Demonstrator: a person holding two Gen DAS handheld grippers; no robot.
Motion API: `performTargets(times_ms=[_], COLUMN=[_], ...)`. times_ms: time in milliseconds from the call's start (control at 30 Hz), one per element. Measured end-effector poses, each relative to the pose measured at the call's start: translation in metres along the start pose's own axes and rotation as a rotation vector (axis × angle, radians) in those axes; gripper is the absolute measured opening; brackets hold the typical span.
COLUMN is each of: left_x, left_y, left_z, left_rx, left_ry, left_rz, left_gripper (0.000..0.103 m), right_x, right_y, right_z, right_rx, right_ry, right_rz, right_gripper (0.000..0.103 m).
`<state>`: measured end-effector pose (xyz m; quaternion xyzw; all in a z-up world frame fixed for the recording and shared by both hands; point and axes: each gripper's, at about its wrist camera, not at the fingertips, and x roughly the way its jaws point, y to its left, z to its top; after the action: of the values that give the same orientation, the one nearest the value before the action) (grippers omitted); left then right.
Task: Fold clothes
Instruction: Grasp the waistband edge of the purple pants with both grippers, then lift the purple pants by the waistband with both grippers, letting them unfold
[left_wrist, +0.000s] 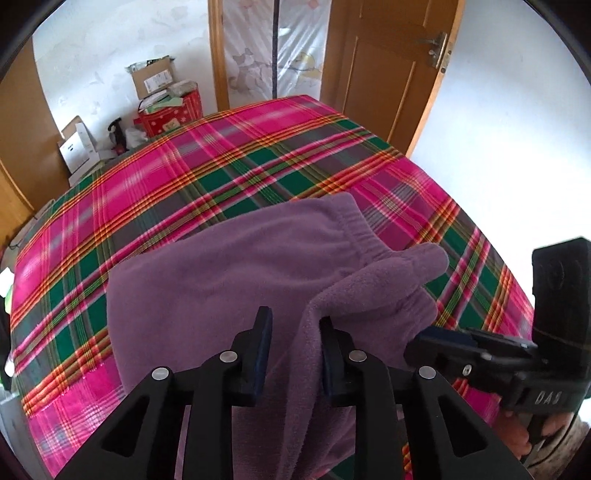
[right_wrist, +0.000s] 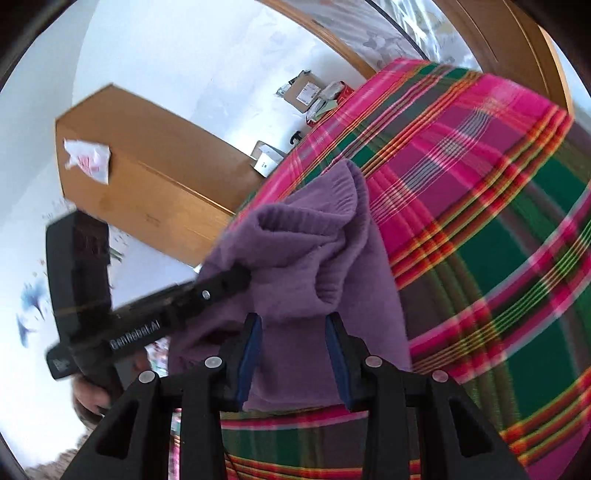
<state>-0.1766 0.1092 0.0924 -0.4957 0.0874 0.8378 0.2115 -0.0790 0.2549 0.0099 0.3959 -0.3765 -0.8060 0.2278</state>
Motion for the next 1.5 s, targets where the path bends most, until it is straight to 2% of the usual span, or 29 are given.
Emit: performTargets(times_ms=[100, 233, 267, 300, 433, 533, 600, 667, 800, 1000, 1300, 1500], left_x=[0.001, 0.004, 0.007, 0.01, 0.018, 0.016, 0.01, 0.002, -0.023, -0.062, -0.092, -0.077], left_y=[0.0, 0.0, 0.002, 0.005, 0.019, 0.025, 0.027, 0.031, 0.055, 0.094, 0.151, 0.167], left_z=[-0.001, 0.007, 0.009, 0.011, 0.013, 0.013, 0.011, 0.009, 0.003, -0.016, -0.07, -0.092], left_rx=[0.003, 0.01, -0.001, -0.02, -0.087, -0.108, -0.114, -0.133, -0.218, -0.322, -0.461, -0.515], left_ry=[-0.001, 0.001, 0.009, 0.02, 0.052, 0.041, 0.025, -0.003, -0.09, -0.209, -0.284, -0.272], left_rz=[0.0, -0.006, -0.014, -0.027, -0.094, -0.127, -0.137, -0.134, -0.132, -0.107, -0.074, -0.121], left_gripper=[0.026, 0.026, 0.026, 0.026, 0.025, 0.018, 0.009, 0.007, 0.004, 0.004, 0.004, 0.005], right_x=[0.001, 0.012, 0.014, 0.017, 0.023, 0.026, 0.023, 0.021, 0.013, 0.012, 0.033, 0.047], right_y=[-0.003, -0.006, -0.006, -0.006, 0.005, 0.015, 0.027, 0.041, 0.067, 0.111, 0.17, 0.193], right_z=[0.005, 0.013, 0.014, 0.016, 0.019, 0.019, 0.017, 0.015, 0.012, 0.008, -0.008, -0.013], right_rx=[0.039, 0.07, 0.072, 0.074, 0.013, -0.042, -0.096, -0.151, -0.254, -0.367, -0.501, -0.534], right_ry=[-0.026, -0.037, -0.033, -0.027, -0.04, -0.056, -0.074, -0.092, -0.138, -0.171, -0.163, -0.142], right_rz=[0.044, 0.007, -0.01, -0.028, -0.071, -0.102, -0.123, -0.143, -0.197, -0.218, -0.18, -0.14], right_gripper=[0.043, 0.043, 0.041, 0.032, 0.017, 0.014, 0.013, 0.013, 0.012, 0.012, 0.012, 0.01])
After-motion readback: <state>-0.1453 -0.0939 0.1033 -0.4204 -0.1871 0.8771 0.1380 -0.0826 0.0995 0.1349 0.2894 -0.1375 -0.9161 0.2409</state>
